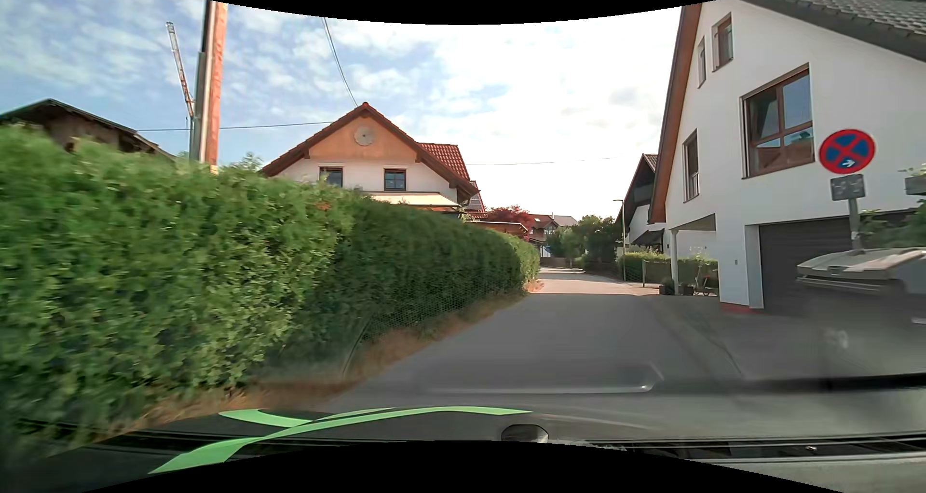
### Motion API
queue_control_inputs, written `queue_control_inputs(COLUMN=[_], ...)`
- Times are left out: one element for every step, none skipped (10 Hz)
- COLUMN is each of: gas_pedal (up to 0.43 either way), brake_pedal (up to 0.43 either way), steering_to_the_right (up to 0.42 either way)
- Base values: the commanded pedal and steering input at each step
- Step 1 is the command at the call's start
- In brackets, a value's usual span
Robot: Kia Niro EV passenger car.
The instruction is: Follow the waypoints while adhering to traffic rules and regulations
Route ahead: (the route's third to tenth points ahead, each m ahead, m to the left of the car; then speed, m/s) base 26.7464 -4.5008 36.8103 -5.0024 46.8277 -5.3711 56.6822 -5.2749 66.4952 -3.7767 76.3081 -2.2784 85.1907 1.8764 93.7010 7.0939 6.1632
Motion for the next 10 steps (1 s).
queue_control_inputs(gas_pedal=[0.118,0.13,0.13,0.138,0.15,0.169,0.169,0.169,0.169,0.169], brake_pedal=[0.0,0.0,0.0,0.0,0.0,0.0,0.0,0.0,0.0,0.0], steering_to_the_right=[0.117,0.118,0.119,0.119,0.119,0.119,0.119,0.119,0.117,0.108])
